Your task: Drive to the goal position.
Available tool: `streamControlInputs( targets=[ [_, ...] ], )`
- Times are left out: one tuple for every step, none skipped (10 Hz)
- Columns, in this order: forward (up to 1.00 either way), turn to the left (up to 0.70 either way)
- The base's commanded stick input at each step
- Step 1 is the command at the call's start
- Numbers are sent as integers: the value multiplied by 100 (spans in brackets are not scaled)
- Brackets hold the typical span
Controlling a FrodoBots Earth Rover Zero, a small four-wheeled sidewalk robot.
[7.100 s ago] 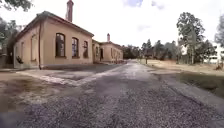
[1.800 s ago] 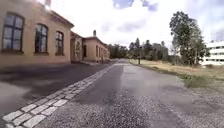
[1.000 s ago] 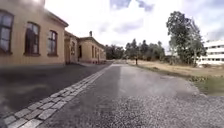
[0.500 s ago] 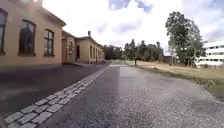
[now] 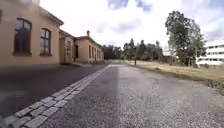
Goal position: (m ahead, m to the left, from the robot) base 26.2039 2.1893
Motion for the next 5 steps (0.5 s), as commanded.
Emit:
streamControlInputs(
  targets=[
    [70,0],
    [70,0],
    [70,0],
    [70,0],
    [70,0]
  ],
)
